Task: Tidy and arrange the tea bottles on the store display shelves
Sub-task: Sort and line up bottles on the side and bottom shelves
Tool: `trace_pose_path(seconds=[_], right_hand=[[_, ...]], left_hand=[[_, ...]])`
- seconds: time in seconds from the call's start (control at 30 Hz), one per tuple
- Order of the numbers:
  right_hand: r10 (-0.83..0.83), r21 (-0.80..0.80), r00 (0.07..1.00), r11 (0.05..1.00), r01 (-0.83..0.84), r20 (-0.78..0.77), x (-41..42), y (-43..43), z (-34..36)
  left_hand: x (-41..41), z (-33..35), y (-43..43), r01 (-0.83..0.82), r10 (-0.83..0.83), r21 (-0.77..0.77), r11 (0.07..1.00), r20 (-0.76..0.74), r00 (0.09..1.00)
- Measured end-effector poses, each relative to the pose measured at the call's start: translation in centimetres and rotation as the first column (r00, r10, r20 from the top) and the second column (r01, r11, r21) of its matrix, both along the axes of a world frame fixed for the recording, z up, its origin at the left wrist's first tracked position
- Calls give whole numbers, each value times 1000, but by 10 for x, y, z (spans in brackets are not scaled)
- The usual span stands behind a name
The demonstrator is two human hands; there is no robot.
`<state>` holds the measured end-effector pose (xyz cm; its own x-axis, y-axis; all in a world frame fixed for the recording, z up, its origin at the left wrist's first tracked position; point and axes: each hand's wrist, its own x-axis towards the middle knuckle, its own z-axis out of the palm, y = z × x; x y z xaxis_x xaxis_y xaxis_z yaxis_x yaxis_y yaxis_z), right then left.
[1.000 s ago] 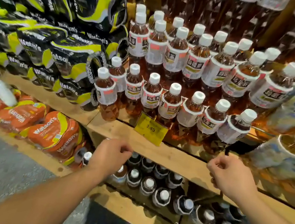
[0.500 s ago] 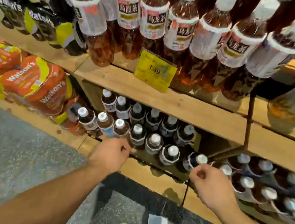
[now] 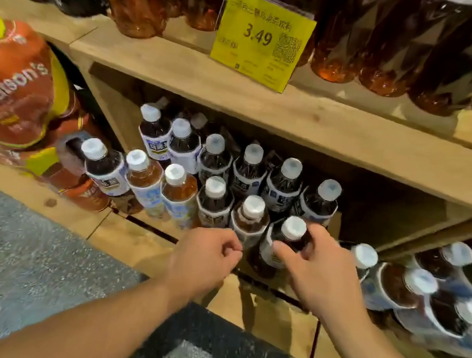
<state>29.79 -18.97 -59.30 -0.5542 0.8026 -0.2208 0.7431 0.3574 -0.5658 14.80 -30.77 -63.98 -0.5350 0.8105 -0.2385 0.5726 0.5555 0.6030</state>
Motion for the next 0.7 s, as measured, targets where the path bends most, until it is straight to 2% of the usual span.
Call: trace_pose_path(seconds=[0.1,0.27,0.43,0.57,0.7], right_hand=[[1,77,1000,997,-3,18,-5,5,-7],[74,104,996,991,-79,54,-4,18,-8],[125,160,985,977,-143,120,-3,14,-5],[89,127,990,986,-103,113,-2,9,13],[109,221,959,960,-170,262,-7,4,28]], left_hand=[[-4,-17,9,100,-95,48,994,-95,991],[-4,-66,1,176,-142,165,970,-195,970],[-2,-83,-18,126,-80,288,949,-164,983],[-19,-66,-44,56,0,322,945,-171,985],[-42,-45,-65,2,111,432,902,-236,965]])
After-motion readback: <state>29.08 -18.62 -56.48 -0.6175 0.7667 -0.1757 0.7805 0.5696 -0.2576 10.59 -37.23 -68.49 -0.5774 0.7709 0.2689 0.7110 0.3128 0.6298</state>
